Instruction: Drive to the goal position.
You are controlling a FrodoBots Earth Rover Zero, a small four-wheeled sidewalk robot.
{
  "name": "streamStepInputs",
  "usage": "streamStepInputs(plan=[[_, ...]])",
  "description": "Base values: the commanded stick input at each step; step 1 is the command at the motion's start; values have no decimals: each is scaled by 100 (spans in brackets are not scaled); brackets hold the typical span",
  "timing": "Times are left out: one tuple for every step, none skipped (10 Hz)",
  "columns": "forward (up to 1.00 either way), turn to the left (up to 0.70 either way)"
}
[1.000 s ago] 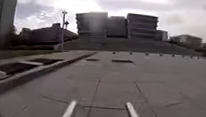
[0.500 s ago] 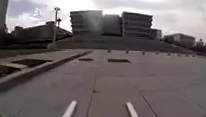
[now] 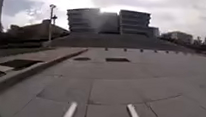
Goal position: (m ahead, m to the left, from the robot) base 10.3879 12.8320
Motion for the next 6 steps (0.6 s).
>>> streamStepInputs(plan=[[100, -5], [100, -3], [100, -1], [100, 0], [100, 0], [100, 0]])
